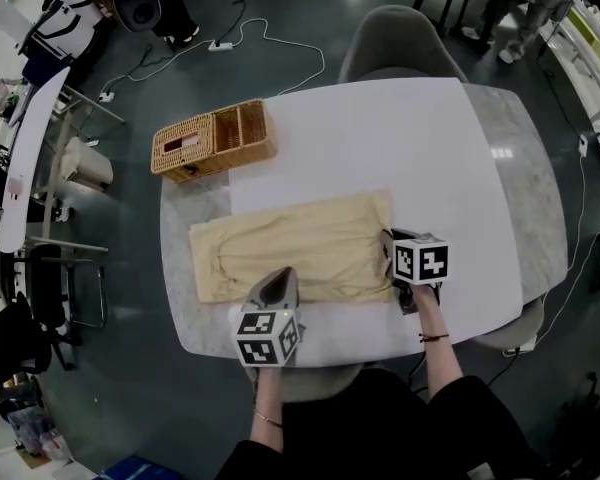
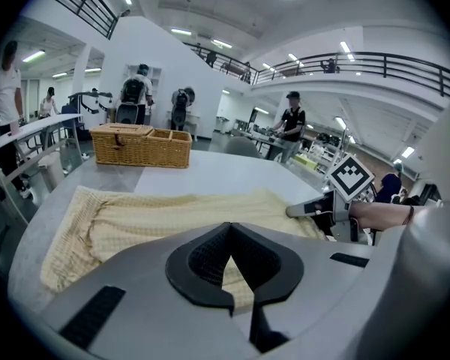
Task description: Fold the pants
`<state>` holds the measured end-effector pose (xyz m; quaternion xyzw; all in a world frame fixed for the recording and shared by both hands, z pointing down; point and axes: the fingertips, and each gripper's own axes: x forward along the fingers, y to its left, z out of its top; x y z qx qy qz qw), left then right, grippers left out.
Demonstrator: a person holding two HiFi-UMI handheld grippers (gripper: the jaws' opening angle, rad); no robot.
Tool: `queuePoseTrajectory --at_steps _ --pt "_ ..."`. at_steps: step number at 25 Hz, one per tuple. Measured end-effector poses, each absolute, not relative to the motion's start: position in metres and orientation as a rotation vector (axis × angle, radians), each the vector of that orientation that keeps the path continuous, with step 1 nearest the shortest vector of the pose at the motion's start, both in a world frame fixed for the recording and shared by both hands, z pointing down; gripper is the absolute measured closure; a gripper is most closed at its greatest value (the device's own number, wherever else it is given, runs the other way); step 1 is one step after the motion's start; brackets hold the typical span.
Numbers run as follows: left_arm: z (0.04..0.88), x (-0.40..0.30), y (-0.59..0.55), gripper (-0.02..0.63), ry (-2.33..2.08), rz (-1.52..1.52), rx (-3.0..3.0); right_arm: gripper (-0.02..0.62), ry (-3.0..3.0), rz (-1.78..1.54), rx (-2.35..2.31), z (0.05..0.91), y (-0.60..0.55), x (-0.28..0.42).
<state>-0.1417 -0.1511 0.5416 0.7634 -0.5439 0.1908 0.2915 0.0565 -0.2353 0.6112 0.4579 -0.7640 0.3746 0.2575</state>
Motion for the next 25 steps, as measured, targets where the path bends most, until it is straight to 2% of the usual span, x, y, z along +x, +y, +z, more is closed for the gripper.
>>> queuePoseTrajectory --at_steps 25 --pt "0.512 -0.183 -0.119 0.598 -1.573 0.470 2.034 0.566 -2.216 1.159 1.197 0.541 -0.226 0.030"
